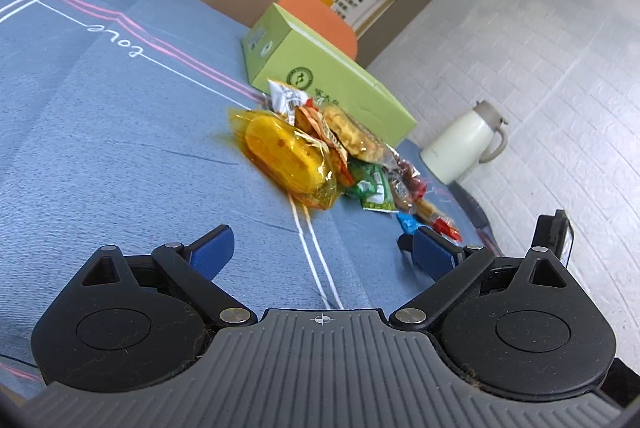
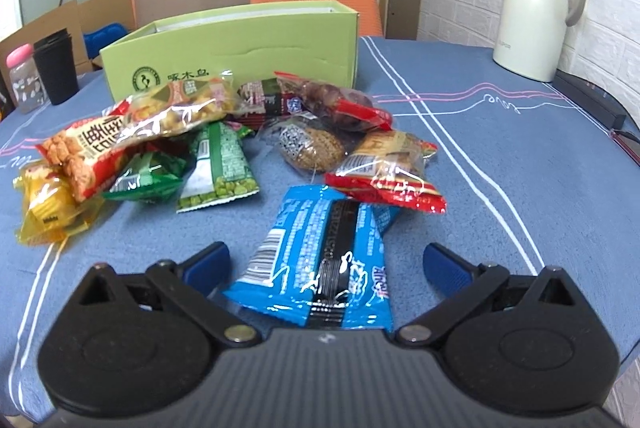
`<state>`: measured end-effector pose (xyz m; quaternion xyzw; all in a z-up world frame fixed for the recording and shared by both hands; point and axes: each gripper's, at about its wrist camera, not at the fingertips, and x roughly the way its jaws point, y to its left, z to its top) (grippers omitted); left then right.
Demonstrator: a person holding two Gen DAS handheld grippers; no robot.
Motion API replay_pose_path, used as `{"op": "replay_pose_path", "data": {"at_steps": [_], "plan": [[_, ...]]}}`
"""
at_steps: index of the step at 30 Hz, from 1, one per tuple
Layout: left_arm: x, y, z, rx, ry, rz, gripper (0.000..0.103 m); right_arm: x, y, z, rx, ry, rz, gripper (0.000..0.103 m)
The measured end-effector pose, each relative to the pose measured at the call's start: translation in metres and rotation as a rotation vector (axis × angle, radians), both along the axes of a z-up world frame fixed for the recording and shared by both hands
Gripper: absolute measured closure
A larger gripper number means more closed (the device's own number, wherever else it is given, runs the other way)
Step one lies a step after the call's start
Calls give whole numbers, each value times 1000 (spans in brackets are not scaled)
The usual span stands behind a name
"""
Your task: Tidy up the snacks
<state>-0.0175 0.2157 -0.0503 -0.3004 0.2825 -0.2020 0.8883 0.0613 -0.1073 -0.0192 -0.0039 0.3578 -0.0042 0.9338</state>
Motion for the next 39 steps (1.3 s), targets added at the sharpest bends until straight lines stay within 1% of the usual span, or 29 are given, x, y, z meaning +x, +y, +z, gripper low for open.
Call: {"op": "replay_pose_path", "data": {"at_steps": [5,9,11,14,17,19,22,26,28,30,33,34,36,39], "plan": [[2,-5,2,6,0,-7,17,-1,0,-1,-1,-11,1,0],[8,-17,4,28,13,-21,17,-3,-1,-2,0,-23,15,0],[10,-22,8,15,9,-18,17,-4,-3,-2,1,-22,27,0],[10,-31,18,-1,-10,-20,17,-7,-7,-1,3,-15,68,0],[12,-40,27,-7,-26,-25,12,-6,-8,1,4,2,119,0],[17,-45,31,-21,-26,-24,12,-5,-10,1,7,8,150,0],[31,-51,33,-54,5,-33,14,-5,-14,1,12,3,186,0],[49,-72,36,2,55,-16,14,-6,-17,0,15,-5,226,0],[51,-79,36,20,76,-5,15,-5,-18,-1,17,-17,237,0],[47,-81,37,31,80,8,14,-4,-17,-2,18,-29,244,0],[29,-78,33,55,96,30,12,-2,-15,-3,17,-40,225,0],[22,-77,31,62,85,30,12,-2,-14,-4,17,-46,214,0],[10,-73,26,77,90,30,11,-2,-12,-5,18,-61,189,0],[-1,-66,18,84,75,-1,11,-4,-10,-7,17,-84,160,0]]}}
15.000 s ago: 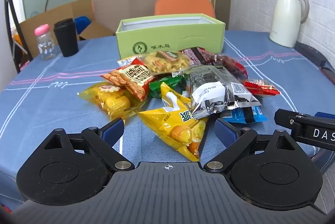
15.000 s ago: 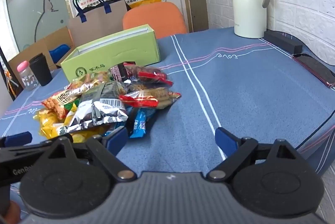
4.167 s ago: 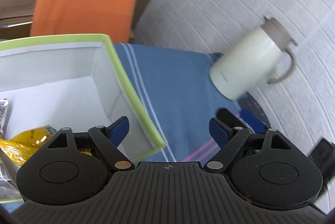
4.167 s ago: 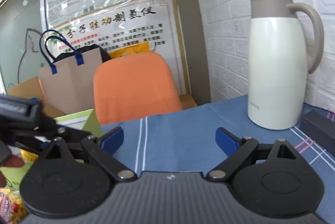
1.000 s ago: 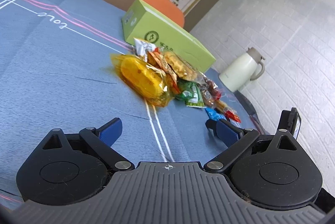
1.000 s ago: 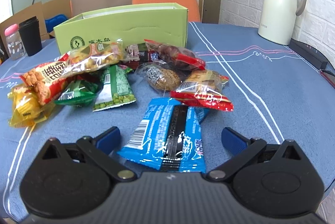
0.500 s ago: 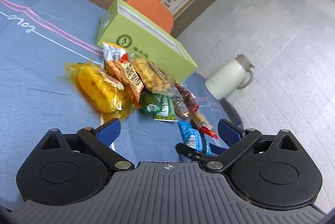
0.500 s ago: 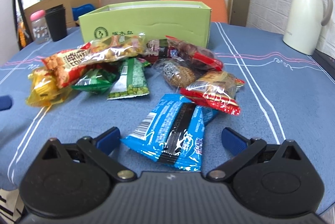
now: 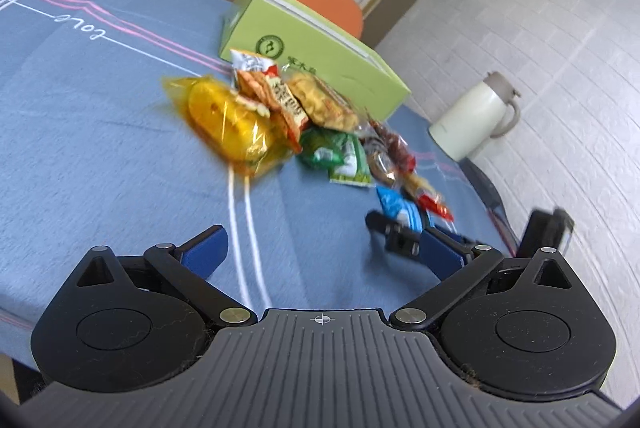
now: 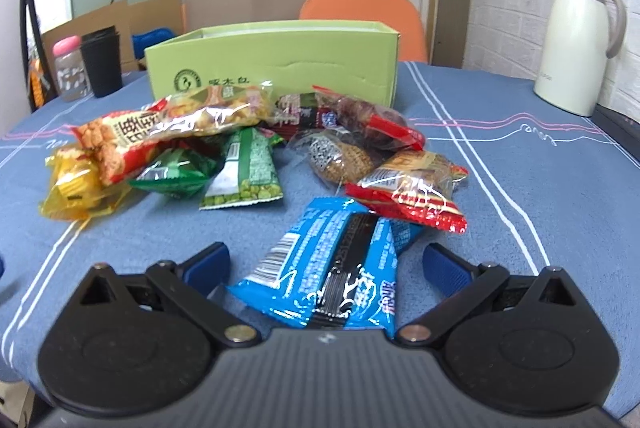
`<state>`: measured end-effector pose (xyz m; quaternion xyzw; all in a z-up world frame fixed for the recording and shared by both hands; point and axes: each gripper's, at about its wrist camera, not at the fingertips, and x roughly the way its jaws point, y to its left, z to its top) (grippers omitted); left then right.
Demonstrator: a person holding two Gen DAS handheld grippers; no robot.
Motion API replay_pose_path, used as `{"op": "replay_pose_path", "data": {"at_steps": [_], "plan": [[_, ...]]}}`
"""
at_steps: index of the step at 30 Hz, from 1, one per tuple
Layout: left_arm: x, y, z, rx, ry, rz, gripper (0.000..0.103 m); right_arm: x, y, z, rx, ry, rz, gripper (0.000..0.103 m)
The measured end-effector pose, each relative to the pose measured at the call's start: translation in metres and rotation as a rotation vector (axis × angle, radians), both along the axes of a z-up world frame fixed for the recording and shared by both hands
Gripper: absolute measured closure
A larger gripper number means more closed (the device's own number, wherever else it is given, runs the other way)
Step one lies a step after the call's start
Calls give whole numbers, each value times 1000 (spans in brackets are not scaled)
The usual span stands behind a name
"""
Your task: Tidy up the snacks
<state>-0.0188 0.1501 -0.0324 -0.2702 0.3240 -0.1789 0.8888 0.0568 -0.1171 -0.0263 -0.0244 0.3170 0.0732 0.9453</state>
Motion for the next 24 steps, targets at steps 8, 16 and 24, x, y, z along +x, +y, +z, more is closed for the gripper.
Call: {"op": "replay_pose_path", "data": {"at_steps": [8,16,24], "plan": [[-8,33,-17,-73,-14,-19,11,-2,3,0,-2,-4,-45,0],[-17,52,-11,-126,-67,-10,12,-2,5,-1,-3,-10,-62,0],[-17,47,-10,-104,-71,-27,11,-2,5,-1,-3,-11,-62,0]]}}
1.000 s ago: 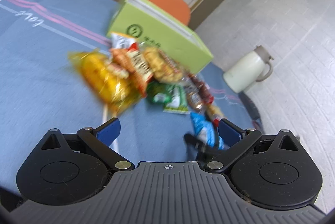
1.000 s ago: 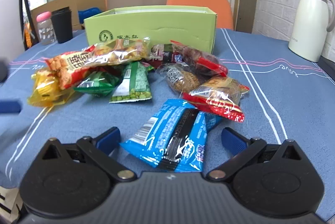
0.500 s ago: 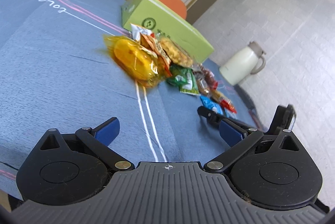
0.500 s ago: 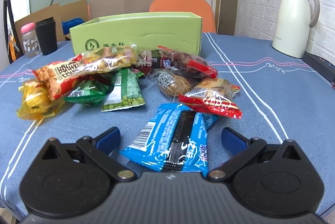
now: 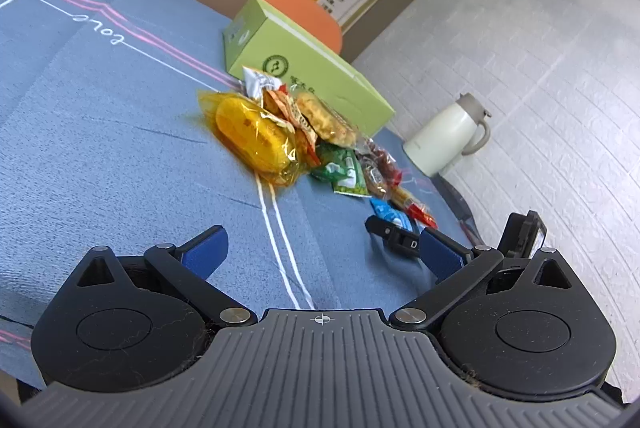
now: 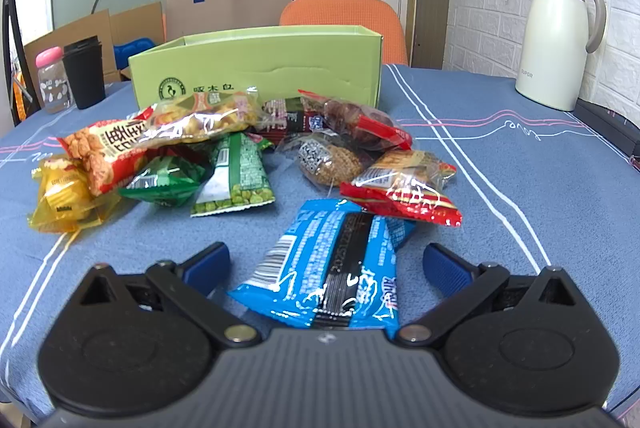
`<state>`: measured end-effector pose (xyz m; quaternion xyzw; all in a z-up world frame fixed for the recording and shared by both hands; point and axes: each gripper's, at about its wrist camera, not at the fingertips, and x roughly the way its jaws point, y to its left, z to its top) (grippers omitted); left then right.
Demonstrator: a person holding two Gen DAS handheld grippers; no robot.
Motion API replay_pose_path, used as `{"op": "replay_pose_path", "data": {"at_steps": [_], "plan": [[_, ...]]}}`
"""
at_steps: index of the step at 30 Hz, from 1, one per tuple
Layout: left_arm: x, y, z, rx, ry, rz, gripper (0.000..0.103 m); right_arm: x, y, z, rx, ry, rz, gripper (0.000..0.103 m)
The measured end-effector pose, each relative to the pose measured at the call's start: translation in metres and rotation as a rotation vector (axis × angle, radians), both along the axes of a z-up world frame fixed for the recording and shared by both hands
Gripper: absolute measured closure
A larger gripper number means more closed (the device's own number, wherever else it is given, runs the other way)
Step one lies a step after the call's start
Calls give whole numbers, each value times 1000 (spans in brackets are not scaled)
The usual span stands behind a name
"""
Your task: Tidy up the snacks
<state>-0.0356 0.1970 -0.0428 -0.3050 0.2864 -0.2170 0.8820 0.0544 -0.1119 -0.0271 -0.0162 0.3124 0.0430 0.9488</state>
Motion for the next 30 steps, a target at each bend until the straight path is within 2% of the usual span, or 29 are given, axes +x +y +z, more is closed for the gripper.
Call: {"op": "replay_pose_path", "data": {"at_steps": [30], "plan": [[8,-4,0,8,13,2,11,-1,-1,0,1,-2,6,0]]}}
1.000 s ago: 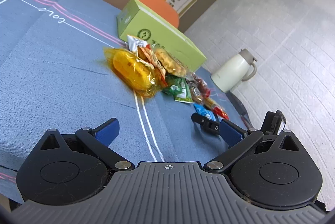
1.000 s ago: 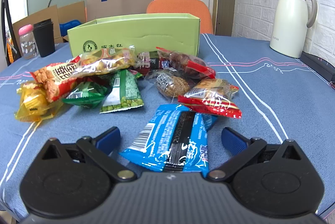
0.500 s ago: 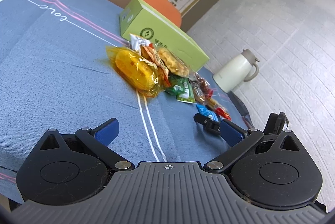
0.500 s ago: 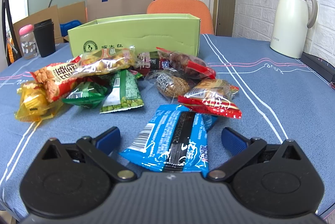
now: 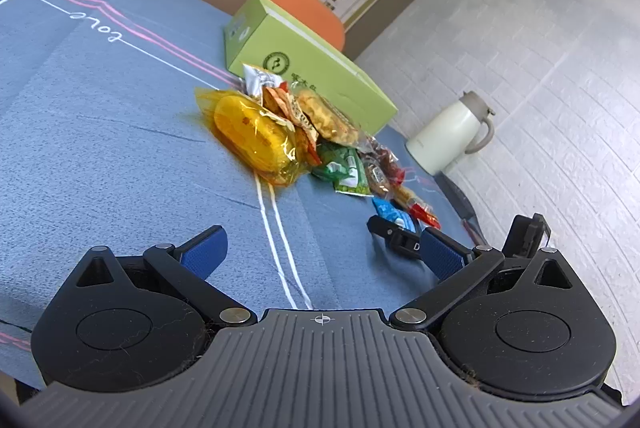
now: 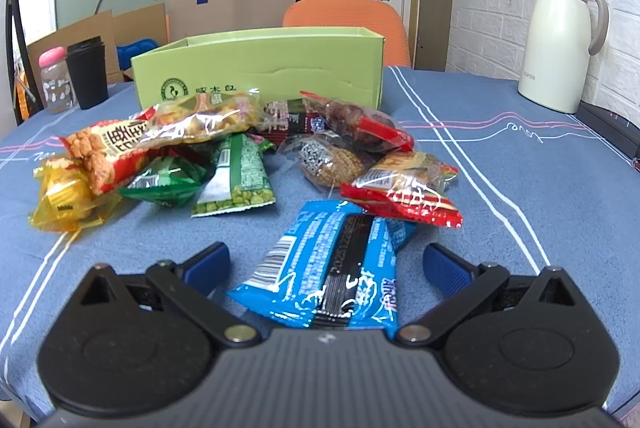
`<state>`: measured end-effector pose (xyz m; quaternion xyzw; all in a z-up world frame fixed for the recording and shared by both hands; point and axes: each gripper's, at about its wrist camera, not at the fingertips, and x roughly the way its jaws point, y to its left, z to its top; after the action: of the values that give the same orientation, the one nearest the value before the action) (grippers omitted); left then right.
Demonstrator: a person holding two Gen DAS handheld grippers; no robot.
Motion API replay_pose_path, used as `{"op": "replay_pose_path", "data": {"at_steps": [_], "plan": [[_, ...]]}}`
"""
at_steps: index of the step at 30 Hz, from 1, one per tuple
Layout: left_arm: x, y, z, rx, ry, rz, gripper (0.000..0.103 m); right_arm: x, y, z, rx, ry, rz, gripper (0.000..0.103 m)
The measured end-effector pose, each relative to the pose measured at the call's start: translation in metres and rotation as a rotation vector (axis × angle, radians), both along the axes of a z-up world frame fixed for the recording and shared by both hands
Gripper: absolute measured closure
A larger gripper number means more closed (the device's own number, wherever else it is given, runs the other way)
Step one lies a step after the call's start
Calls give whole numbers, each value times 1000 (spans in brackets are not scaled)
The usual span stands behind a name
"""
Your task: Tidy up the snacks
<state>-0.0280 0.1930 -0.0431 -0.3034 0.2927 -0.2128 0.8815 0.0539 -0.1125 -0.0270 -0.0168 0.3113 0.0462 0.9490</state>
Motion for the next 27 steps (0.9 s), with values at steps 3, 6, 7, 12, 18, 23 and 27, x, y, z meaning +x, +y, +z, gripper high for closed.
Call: {"op": "replay_pose_path", "data": {"at_steps": [3,6,7,12,18,23,27], "plan": [[3,-5,2,12,6,-1,11,1,0,0,0,-2,5,0],[6,-14,5,34,5,-2,11,1,1,0,0,-3,10,0],[8,-17,7,43,3,-3,11,1,1,0,0,-2,11,0],[15,-39,17,60,3,-9,11,2,0,0,-2,7,23,0],[29,-60,31,32,1,-36,11,6,-4,4,-3,44,69,0],[56,-71,37,-55,26,-124,16,-1,-13,9,1,99,151,0],[75,-93,43,-41,46,-172,17,-14,-21,13,32,96,217,0]]}}
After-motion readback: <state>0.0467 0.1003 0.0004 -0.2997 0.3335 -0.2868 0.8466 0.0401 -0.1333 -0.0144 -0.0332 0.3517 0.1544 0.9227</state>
